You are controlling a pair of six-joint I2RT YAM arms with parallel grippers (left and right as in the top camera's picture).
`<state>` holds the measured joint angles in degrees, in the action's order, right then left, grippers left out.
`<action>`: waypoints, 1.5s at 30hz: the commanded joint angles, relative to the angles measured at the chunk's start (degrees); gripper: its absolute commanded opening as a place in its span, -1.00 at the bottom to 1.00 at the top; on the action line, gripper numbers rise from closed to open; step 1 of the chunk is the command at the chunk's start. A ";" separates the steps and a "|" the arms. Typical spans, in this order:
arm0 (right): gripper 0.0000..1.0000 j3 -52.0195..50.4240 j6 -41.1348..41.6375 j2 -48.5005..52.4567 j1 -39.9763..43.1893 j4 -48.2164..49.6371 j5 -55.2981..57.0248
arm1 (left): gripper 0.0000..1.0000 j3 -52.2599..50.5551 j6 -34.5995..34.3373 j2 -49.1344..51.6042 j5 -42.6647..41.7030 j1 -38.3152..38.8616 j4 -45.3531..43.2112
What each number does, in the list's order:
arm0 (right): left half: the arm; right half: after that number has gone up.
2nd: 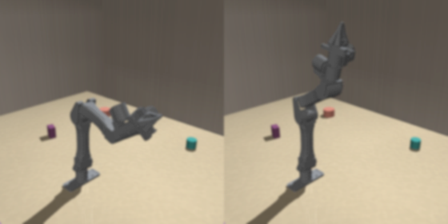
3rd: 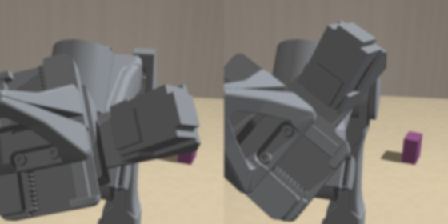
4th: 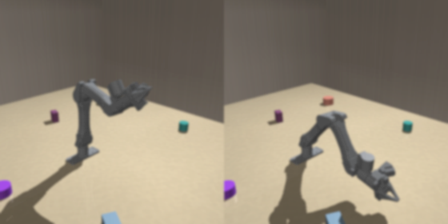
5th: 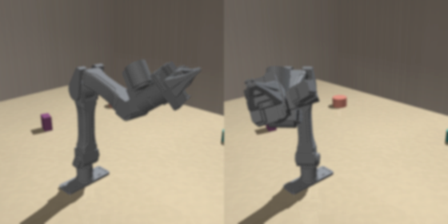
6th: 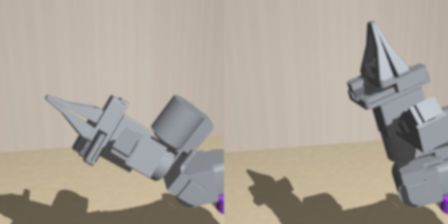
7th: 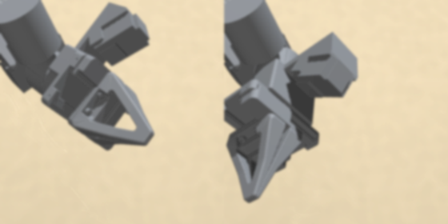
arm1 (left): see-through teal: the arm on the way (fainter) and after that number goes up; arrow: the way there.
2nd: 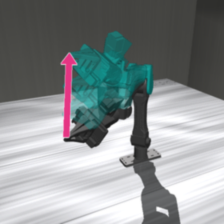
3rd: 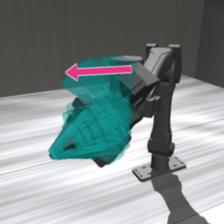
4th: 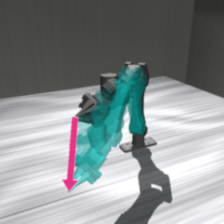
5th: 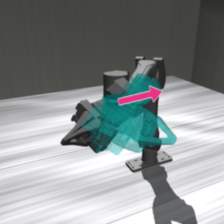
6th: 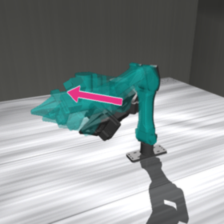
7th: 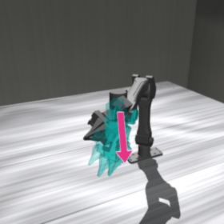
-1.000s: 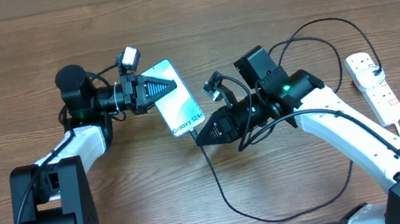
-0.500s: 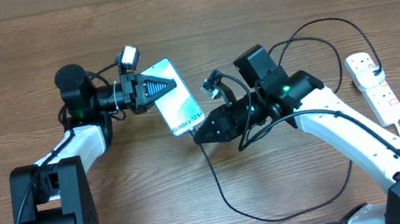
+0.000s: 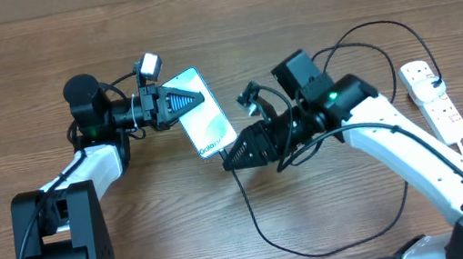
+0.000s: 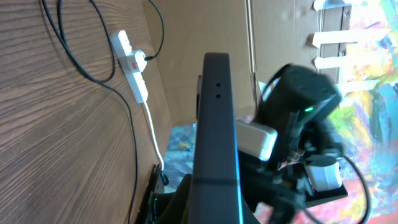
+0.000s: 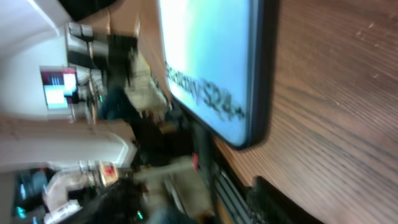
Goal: Plug charger to phone and switch on socket
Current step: 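Push the USB-C plug into the phone's port with the right gripper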
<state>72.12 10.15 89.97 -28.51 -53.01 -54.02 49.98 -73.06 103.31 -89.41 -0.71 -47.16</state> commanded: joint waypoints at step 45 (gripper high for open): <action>0.39 2.12 21.84 -4.02 -25.90 -0.96 66.71 | -0.91 1.18 1.27 0.46 -1.22 0.48 0.46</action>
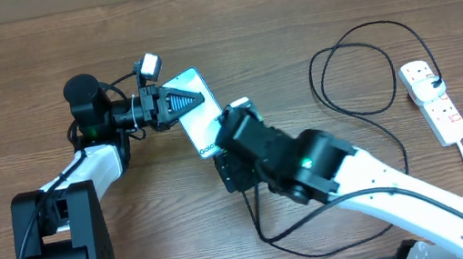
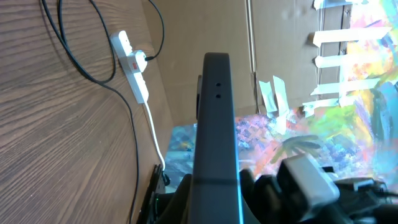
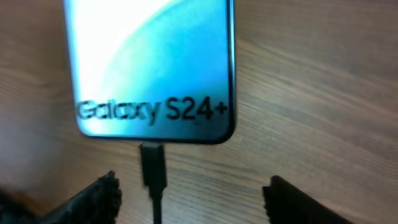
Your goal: Plug charger to phone and switch on socket
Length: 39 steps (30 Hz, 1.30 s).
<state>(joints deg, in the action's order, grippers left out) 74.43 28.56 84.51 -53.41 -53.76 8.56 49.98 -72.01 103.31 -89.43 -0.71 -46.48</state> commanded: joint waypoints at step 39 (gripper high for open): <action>-0.92 0.48 -2.03 2.43 -4.96 11.78 10.05 | -0.91 1.18 1.64 0.46 -1.25 2.62 -0.26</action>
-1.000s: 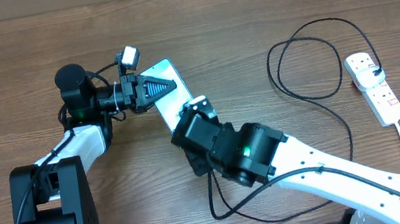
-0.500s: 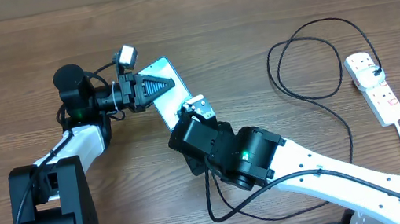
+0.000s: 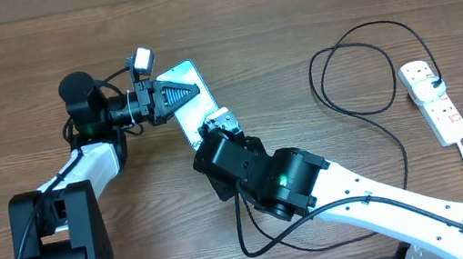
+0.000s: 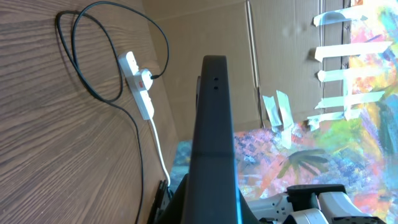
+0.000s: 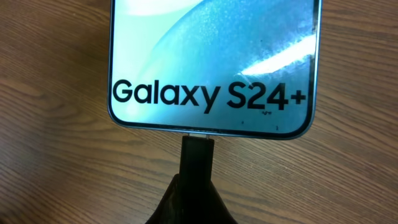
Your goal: Plug charger to phone and switch on socket
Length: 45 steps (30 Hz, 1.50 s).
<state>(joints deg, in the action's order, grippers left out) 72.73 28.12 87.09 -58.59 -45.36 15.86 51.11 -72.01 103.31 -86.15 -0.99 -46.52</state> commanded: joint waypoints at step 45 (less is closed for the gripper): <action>1.00 3.52 11.15 -42.16 0.22 -23.61 15.10 | -0.92 12.98 37.11 0.46 27.76 17.14 51.74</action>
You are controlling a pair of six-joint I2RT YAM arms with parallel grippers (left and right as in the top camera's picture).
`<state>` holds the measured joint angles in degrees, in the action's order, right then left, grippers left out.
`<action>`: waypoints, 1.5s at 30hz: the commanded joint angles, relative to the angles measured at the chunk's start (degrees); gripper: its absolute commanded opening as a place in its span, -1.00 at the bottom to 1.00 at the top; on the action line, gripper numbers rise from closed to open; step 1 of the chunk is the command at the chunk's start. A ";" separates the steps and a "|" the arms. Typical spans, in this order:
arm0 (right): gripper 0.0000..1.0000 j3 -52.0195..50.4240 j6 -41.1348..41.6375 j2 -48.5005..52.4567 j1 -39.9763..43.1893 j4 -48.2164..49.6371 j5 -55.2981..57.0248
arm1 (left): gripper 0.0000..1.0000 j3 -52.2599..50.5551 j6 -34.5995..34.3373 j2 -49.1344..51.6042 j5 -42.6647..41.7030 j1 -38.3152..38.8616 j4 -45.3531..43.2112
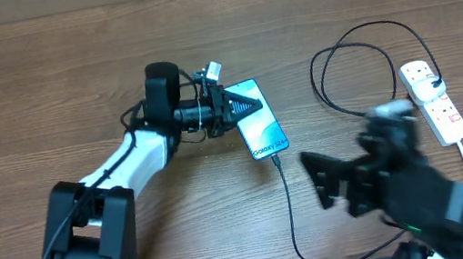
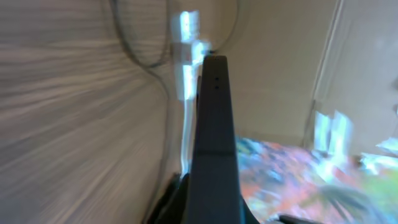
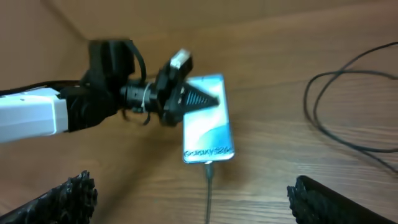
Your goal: Plug charger to phone and switch on socket
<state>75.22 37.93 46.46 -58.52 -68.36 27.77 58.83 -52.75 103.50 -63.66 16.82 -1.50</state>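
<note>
My left gripper [image 1: 242,109] is shut on the top end of the light-blue phone [image 1: 261,130], which lies face up on the table. The black charger cable [image 1: 288,204] is plugged into the phone's bottom edge and trails toward the table's front. In the right wrist view the phone [image 3: 208,127] sits ahead with the cable [image 3: 208,180] hanging from it. My right gripper [image 1: 332,183] is open and empty, right of the cable and clear of the phone. The white power strip [image 1: 434,99] lies at far right, with a plug in it.
The cable's loose loop [image 1: 352,75] lies between the phone and the power strip. A white lead runs from the strip toward the front edge. The left wrist view is blurred, with the phone [image 2: 214,124] seen edge-on.
My right gripper has let go of the charger plug, opened and drawn back to the right. My left gripper has carried the phone to the right, with the cable still plugged in.
My left gripper held the phone while my right gripper was at its lower end. Then the right fingers stood open around the plug at the phone's bottom edge. Then they were shut on the plug against the port. Now the plug stays in and the right gripper is away.
</note>
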 commanded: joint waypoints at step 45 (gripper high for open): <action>1.00 0.85 4.31 15.39 0.13 -2.80 3.06 | -0.78 13.22 51.04 16.68 13.57 -5.88 38.97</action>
<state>75.40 41.82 62.15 -58.52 -71.40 30.09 70.87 -1.32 118.96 -50.33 10.98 37.65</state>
